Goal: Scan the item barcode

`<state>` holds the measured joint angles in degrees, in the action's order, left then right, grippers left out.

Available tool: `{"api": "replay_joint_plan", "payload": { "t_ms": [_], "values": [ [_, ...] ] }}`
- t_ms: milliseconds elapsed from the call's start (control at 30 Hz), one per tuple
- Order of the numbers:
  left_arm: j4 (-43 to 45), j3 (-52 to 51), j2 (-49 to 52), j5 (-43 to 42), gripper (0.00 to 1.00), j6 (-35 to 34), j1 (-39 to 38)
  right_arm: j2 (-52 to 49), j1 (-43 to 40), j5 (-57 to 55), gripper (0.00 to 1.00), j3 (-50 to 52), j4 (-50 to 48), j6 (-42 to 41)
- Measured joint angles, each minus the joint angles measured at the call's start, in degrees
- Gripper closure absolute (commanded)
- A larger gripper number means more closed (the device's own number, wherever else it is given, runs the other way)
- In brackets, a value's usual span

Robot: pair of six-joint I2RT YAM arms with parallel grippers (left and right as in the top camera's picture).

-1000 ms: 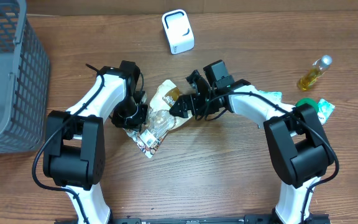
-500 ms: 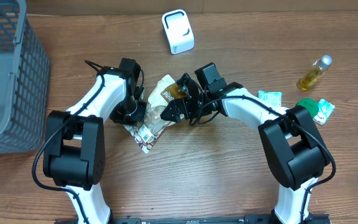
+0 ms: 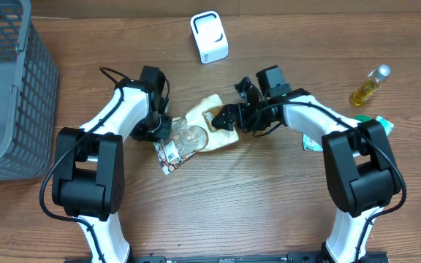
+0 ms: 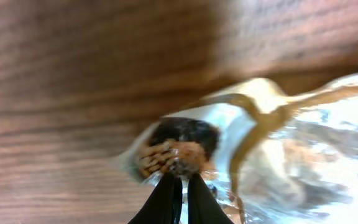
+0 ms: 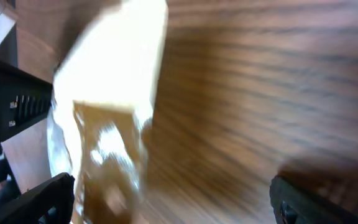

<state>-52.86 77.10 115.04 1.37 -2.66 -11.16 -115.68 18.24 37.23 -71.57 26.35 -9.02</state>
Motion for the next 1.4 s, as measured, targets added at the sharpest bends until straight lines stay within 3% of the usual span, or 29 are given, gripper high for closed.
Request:
{"api": "replay_joint_plan", "payload": {
  "t_ms": [267,633,1400],
  "values": [
    [-8.5,7.1,0.5,-3.4,0.8,-0.3,0.0,0.1,-0.6,-0.1,0.0,0.0,-7.2,0.0],
    [-12.7,12.1,0.5,-11.3,0.81,-0.8,0.0,0.2,-0.4,-0.2,0.0,0.0,-6.4,0.0],
    [5.7,-1.8,-0.9,-11.3,0.85,1.7,0.0,0.2,3.9,-1.5,0.0,0.0,-5.8,0.0]
  ]
}}
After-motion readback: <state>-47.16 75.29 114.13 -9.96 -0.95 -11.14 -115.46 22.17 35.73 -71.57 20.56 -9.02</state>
